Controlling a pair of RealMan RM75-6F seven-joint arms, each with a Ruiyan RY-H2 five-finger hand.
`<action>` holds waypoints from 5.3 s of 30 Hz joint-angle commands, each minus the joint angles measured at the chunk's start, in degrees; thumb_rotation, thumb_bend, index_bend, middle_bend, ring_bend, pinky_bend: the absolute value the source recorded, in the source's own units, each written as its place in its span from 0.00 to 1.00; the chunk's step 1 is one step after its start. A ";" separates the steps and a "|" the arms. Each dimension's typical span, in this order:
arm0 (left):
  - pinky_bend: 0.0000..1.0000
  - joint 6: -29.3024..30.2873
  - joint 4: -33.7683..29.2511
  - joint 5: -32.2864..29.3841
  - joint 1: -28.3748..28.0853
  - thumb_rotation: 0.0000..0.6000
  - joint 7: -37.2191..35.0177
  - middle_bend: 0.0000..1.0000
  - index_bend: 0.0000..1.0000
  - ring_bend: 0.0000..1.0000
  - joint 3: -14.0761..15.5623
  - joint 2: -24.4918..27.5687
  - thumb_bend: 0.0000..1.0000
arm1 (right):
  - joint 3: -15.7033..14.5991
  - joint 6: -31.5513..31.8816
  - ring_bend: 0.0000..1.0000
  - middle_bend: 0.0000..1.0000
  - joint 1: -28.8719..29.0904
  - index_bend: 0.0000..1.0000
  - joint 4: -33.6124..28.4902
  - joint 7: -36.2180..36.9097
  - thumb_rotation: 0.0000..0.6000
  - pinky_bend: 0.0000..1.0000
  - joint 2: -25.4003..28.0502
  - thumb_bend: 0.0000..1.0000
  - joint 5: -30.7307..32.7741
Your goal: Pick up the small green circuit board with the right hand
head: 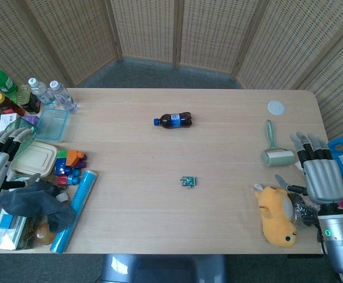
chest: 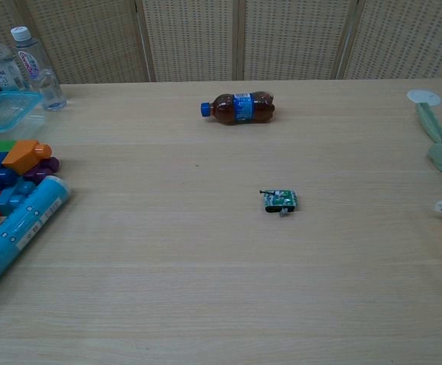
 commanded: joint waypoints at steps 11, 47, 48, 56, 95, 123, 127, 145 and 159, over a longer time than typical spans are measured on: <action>0.00 0.73 0.23 1.07 0.47 0.86 -1.22 0.00 0.00 0.00 0.36 0.24 0.25 | -0.50 -0.25 0.00 0.00 0.02 0.00 -1.50 -0.18 0.61 0.00 0.88 0.24 -1.25; 0.00 -0.89 1.18 2.45 -0.67 0.86 -4.82 0.00 0.00 0.00 0.62 0.30 0.23 | -2.14 -22.37 0.00 0.00 16.44 0.37 10.42 -4.98 1.00 0.00 -17.69 0.24 2.90; 0.00 -0.92 1.23 2.50 -0.71 0.86 -4.88 0.00 0.00 0.00 0.63 0.26 0.23 | -2.25 -22.83 0.00 0.00 16.85 0.35 10.69 -5.48 1.00 0.00 -18.28 0.24 3.14; 0.00 -0.93 1.45 3.16 -1.08 0.86 -5.09 0.00 0.00 0.00 0.62 0.01 0.23 | -2.28 -26.02 0.00 0.00 20.10 0.29 12.82 -8.81 1.00 0.00 -22.83 0.24 6.87; 0.00 -1.25 4.00 4.10 -1.64 0.85 -7.75 0.00 0.00 0.00 1.12 -0.63 0.23 | -2.89 -30.35 0.00 0.00 29.71 0.23 26.22 -18.16 1.00 0.00 -39.41 0.23 24.93; 0.00 0.85 3.92 4.82 -0.37 0.85 -8.74 0.00 0.00 0.00 1.60 0.12 0.23 | -2.42 -33.05 0.00 0.00 32.50 0.35 32.58 -12.85 1.00 0.00 -42.68 0.23 24.23; 0.00 1.00 3.76 4.96 -0.32 0.85 -8.56 0.00 0.00 0.00 1.61 0.23 0.23 | -2.46 -33.26 0.00 0.00 32.57 0.37 33.01 -12.10 1.00 0.00 -42.67 0.24 23.76; 0.00 1.74 3.55 5.21 0.13 0.85 -8.51 0.00 0.00 0.00 1.70 0.44 0.23 | -2.57 -34.44 0.00 0.08 32.82 0.51 36.03 -9.21 1.00 0.00 -43.67 0.32 22.26; 0.00 1.46 3.92 5.31 -0.25 0.85 -8.56 0.00 0.00 0.00 1.54 -0.09 0.23 | -2.22 -31.21 0.00 0.10 32.08 0.56 30.41 -10.78 1.00 0.00 -39.68 0.32 21.63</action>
